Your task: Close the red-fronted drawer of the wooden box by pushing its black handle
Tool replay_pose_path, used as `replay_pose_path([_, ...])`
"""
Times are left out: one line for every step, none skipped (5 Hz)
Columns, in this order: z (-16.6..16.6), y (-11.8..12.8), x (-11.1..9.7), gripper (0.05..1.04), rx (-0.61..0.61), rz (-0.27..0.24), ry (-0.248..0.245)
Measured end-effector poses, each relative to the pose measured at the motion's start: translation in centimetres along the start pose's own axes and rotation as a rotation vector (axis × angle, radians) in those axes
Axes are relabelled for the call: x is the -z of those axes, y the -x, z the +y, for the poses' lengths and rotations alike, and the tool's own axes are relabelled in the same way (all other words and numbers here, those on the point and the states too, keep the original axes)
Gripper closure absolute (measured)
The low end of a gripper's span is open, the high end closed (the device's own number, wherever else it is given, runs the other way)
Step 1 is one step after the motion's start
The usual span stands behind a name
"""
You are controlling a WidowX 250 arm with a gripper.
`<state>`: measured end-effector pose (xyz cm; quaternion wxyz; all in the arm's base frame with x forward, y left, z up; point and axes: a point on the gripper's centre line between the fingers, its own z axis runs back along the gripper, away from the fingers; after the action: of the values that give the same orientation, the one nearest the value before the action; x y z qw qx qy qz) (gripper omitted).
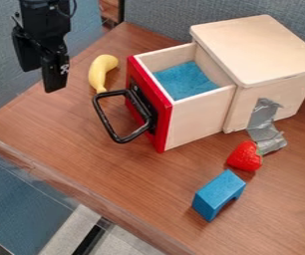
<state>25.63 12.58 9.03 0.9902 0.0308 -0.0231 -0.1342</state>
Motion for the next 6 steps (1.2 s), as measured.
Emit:
replay_pose_path([-0.8,1.1,1.3,0.083,0.111,0.006,-0.005])
replay_pose_path([-1.4,1.7,2.5,0.083,0.184,0.023,-0.018])
replay_pose_path([-2.7,1.4,3.5,0.083,0.275,0.019,-0.043])
replay_pose_path([-4.2,1.1,4.6,0.083,0.301,0.003,-0.068])
replay_pose_path([-5.8,0.5,5.4,0.083,0.31,0.018,-0.081])
replay_pose_path([-6.6,0.2,6.0,0.083,0.317,0.029,-0.067])
